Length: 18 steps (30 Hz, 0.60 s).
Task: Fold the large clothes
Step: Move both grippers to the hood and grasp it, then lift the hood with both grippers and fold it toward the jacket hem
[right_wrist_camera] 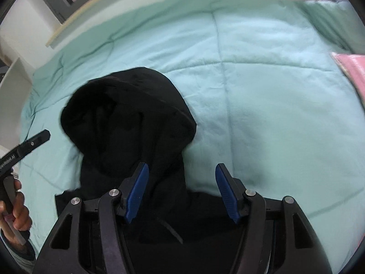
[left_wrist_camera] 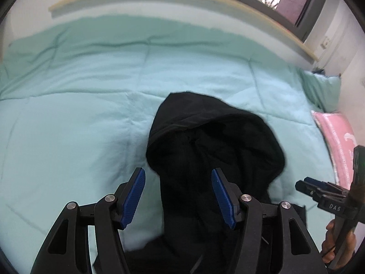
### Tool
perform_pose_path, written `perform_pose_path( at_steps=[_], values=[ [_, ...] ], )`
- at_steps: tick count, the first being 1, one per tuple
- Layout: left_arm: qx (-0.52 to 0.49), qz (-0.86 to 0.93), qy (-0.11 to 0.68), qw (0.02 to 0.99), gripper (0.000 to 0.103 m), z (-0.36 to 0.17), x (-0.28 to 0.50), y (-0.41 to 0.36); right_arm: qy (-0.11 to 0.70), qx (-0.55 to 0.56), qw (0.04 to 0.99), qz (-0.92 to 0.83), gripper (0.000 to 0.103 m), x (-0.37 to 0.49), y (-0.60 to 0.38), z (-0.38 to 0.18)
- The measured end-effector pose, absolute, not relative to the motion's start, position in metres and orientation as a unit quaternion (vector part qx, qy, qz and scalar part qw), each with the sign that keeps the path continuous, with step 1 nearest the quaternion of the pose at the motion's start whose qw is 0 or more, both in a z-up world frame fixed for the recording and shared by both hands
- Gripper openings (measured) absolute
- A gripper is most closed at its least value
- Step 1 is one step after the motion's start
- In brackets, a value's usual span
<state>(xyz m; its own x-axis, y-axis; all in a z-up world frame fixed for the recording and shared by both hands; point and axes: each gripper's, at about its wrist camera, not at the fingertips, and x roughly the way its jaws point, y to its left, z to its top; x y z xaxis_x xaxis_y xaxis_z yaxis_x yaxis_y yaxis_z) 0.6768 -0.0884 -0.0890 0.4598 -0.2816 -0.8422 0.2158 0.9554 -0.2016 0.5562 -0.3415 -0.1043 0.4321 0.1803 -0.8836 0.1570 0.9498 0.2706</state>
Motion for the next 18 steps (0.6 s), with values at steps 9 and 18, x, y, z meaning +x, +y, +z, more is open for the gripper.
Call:
perform_pose_path(
  at_steps=[9, 18],
  values=[
    [-0.010, -0.032, 0.511, 0.859, 0.056, -0.147, 0.742, -0.074, 0.563, 0.183, 0.806, -0.002, 0.022, 0.623, -0.334, -0.169],
    [-0.191, -0.135, 0.498, 0.835, 0.051, -0.122, 0.701, 0.006, 0.452, 0.209, 0.867, -0.005, 0.006, 0.577, -0.362, -0.088]
  ],
)
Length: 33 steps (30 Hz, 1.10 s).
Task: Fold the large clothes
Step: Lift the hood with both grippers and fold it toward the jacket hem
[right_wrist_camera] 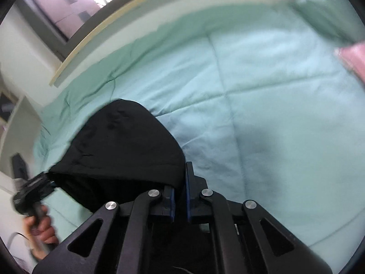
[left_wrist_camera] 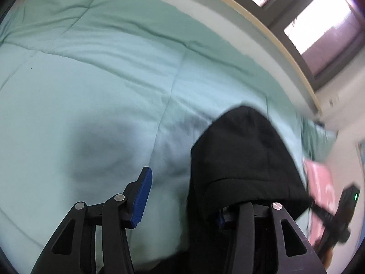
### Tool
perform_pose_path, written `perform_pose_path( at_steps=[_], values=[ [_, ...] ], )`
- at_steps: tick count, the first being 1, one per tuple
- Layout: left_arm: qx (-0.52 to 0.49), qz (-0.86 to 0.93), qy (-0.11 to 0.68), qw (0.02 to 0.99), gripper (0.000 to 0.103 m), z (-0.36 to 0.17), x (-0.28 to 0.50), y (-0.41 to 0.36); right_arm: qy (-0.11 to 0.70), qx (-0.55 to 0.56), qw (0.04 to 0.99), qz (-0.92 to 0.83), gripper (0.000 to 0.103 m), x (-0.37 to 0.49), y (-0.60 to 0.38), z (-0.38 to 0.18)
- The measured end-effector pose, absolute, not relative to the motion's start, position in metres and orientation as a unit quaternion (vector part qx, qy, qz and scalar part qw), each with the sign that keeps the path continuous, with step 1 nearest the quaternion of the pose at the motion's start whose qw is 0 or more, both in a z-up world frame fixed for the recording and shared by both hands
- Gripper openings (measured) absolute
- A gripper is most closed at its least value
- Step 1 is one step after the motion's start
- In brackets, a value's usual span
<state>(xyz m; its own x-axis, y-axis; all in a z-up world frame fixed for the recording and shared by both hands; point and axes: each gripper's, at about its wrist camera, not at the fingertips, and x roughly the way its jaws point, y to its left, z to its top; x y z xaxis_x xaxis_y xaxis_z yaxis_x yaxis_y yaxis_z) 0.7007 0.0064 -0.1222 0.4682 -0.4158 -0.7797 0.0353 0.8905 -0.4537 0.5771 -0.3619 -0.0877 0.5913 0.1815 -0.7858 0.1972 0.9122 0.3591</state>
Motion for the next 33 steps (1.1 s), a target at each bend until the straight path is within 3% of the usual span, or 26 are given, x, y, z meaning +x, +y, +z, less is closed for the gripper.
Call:
perform_pose_path(
  at_steps=[5, 8, 11, 14, 16, 17, 22, 25, 28, 33],
  values=[
    [-0.121, -0.135, 0.613, 0.769, 0.051, -0.214, 0.713, -0.004, 0.518, 0.197, 0.832, -0.014, 0.006, 0.592, -0.359, -0.157],
    [-0.052, -0.157, 0.580, 0.797, 0.053, -0.219, 0.704, -0.017, 0.583, 0.181, 0.792, 0.001, 0.009, 0.602, -0.352, -0.211],
    [-0.051, -0.167, 0.575, 0.800, 0.052, -0.209, 0.695, -0.013, 0.583, 0.167, 0.795, 0.015, 0.010, 0.595, -0.351, -0.209],
    [-0.042, -0.179, 0.556, 0.810, 0.052, -0.184, 0.671, -0.004, 0.583, 0.149, 0.798, 0.023, 0.022, 0.585, -0.354, -0.185],
    [-0.037, -0.196, 0.539, 0.819, 0.052, -0.162, 0.649, 0.002, 0.578, 0.129, 0.805, 0.031, 0.050, 0.570, -0.358, -0.164],
    [-0.041, -0.209, 0.529, 0.822, 0.052, -0.149, 0.640, 0.005, 0.571, 0.125, 0.811, 0.037, 0.053, 0.561, -0.360, -0.154],
    [-0.056, -0.242, 0.459, 0.853, 0.052, -0.088, 0.642, -0.004, 0.527, 0.150, 0.833, 0.074, 0.054, 0.539, -0.363, -0.116],
    [-0.072, -0.246, 0.438, 0.862, 0.053, -0.078, 0.674, -0.033, 0.495, 0.161, 0.850, 0.084, 0.054, 0.561, -0.350, -0.097],
    [-0.075, -0.231, 0.477, 0.845, 0.053, -0.111, 0.705, -0.054, 0.496, 0.140, 0.853, 0.080, 0.054, 0.600, -0.320, -0.107],
    [-0.055, -0.189, 0.578, 0.792, 0.053, -0.209, 0.725, -0.069, 0.583, 0.078, 0.806, 0.060, 0.053, 0.633, -0.289, -0.192]
  ],
)
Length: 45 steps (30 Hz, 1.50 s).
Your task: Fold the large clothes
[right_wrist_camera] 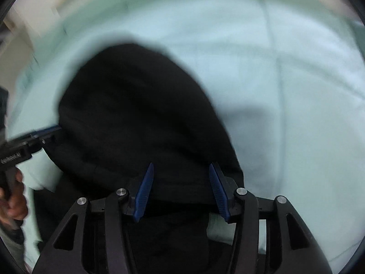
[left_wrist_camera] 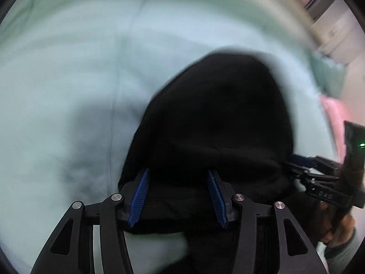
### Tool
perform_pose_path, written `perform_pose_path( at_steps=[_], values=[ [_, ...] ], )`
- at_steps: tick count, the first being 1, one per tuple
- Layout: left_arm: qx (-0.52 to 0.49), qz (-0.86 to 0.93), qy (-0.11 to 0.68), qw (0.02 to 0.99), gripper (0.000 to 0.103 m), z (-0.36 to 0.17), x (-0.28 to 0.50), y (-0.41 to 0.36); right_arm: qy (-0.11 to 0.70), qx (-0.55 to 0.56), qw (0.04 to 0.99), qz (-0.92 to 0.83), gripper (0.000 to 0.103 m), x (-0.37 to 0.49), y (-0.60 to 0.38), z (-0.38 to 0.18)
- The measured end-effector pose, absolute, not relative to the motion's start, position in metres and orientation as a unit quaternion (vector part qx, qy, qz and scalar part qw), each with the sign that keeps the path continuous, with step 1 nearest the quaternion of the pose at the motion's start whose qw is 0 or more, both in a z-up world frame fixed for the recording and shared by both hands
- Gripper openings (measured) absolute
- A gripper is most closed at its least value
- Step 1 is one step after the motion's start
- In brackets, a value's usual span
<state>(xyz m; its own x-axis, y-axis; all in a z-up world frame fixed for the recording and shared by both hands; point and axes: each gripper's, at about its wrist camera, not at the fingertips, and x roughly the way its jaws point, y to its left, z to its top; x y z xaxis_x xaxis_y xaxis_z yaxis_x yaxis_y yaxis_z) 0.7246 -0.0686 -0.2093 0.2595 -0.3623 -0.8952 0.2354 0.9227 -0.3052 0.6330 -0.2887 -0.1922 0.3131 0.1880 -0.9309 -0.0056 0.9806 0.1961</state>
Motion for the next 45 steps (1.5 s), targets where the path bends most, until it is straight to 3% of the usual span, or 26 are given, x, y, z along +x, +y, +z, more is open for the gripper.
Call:
perform_pose_path(
  at_steps=[7, 13, 16, 19, 24, 35, 42, 45],
  values=[
    [-0.053, -0.201, 0.552, 0.808, 0.053, -0.194, 0.711, -0.062, 0.587, 0.082, 0.803, 0.063, 0.054, 0.637, -0.291, -0.202],
    [-0.106, -0.259, 0.477, 0.833, 0.053, -0.133, 0.702, -0.055, 0.508, 0.090, 0.847, 0.127, 0.054, 0.651, -0.279, -0.120],
    [-0.101, -0.245, 0.481, 0.836, 0.053, -0.134, 0.720, -0.060, 0.485, 0.079, 0.859, 0.147, 0.054, 0.687, -0.259, -0.100],
    [-0.090, -0.206, 0.521, 0.823, 0.053, -0.168, 0.732, -0.062, 0.508, 0.072, 0.844, 0.155, 0.054, 0.735, -0.235, -0.120],
    [-0.099, -0.205, 0.540, 0.810, 0.053, -0.206, 0.732, -0.060, 0.583, 0.043, 0.801, 0.130, 0.053, 0.763, -0.218, -0.202],
    [-0.093, -0.264, 0.514, 0.811, 0.053, -0.155, 0.704, -0.050, 0.541, 0.025, 0.830, 0.134, 0.053, 0.667, -0.261, -0.120],
    [-0.098, -0.221, 0.577, 0.780, 0.053, -0.215, 0.718, -0.058, 0.605, 0.035, 0.788, 0.110, 0.053, 0.620, -0.291, -0.178],
    [-0.062, -0.213, 0.574, 0.788, 0.053, -0.208, 0.718, -0.067, 0.610, 0.059, 0.785, 0.091, 0.054, 0.625, -0.292, -0.189]
  ],
)
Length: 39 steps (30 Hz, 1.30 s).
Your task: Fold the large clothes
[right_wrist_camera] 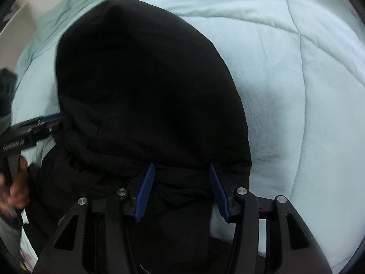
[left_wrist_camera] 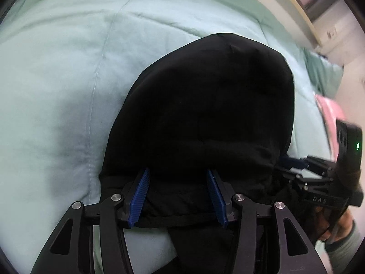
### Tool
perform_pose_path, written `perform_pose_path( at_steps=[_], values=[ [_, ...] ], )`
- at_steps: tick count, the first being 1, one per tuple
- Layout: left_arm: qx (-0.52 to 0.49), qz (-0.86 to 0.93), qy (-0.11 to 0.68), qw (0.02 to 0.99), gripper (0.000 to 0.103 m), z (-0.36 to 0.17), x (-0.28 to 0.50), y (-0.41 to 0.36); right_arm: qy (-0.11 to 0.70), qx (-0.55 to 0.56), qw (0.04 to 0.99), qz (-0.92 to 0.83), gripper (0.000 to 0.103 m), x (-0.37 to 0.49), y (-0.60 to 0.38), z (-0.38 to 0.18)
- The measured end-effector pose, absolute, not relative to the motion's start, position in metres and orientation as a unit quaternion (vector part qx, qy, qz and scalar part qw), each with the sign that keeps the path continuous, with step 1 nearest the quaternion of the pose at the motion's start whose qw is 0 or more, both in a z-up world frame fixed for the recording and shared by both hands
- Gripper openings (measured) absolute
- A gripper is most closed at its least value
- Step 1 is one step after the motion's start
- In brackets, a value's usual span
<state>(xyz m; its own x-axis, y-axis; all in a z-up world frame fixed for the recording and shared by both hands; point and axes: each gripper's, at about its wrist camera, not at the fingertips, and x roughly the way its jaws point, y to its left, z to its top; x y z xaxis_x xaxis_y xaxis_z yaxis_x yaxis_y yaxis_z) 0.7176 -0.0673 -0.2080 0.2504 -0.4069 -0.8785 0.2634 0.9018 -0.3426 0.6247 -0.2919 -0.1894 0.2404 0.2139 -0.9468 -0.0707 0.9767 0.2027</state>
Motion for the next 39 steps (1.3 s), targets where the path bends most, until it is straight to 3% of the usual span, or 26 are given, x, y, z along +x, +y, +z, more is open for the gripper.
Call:
perform_pose_path(
  at_steps=[6, 9, 16, 21, 24, 25, 26, 29, 39],
  values=[
    [-0.018, -0.281, 0.476, 0.833, 0.053, -0.132, 0.706, -0.060, 0.607, 0.043, 0.784, 0.122, 0.055, 0.629, -0.295, -0.152],
    [-0.035, -0.312, 0.474, 0.823, 0.058, -0.117, 0.735, -0.054, 0.573, 0.064, 0.806, 0.137, 0.074, 0.641, -0.308, -0.125],
    [-0.033, -0.344, 0.541, 0.766, 0.059, -0.154, 0.803, -0.055, 0.566, 0.069, 0.808, 0.150, 0.078, 0.703, -0.320, -0.122],
    [-0.029, -0.363, 0.599, 0.713, 0.059, -0.205, 0.826, -0.071, 0.608, 0.082, 0.764, 0.200, 0.077, 0.758, -0.328, -0.159],
    [-0.052, -0.368, 0.600, 0.708, 0.054, -0.212, 0.828, -0.073, 0.603, 0.086, 0.759, 0.231, 0.046, 0.755, -0.327, -0.181],
    [-0.051, -0.374, 0.585, 0.718, 0.046, -0.207, 0.823, -0.074, 0.586, 0.071, 0.773, 0.231, 0.029, 0.749, -0.323, -0.174],
    [-0.045, -0.384, 0.569, 0.726, 0.032, -0.198, 0.815, -0.076, 0.570, 0.056, 0.785, 0.236, 0.021, 0.741, -0.319, -0.164],
    [-0.026, -0.401, 0.533, 0.745, 0.020, -0.171, 0.796, -0.078, 0.538, 0.016, 0.807, 0.244, 0.017, 0.716, -0.300, -0.135],
    [0.044, -0.435, 0.416, 0.797, 0.018, -0.041, 0.630, -0.069, 0.464, -0.019, 0.842, 0.274, 0.017, 0.557, -0.311, -0.015]
  ],
)
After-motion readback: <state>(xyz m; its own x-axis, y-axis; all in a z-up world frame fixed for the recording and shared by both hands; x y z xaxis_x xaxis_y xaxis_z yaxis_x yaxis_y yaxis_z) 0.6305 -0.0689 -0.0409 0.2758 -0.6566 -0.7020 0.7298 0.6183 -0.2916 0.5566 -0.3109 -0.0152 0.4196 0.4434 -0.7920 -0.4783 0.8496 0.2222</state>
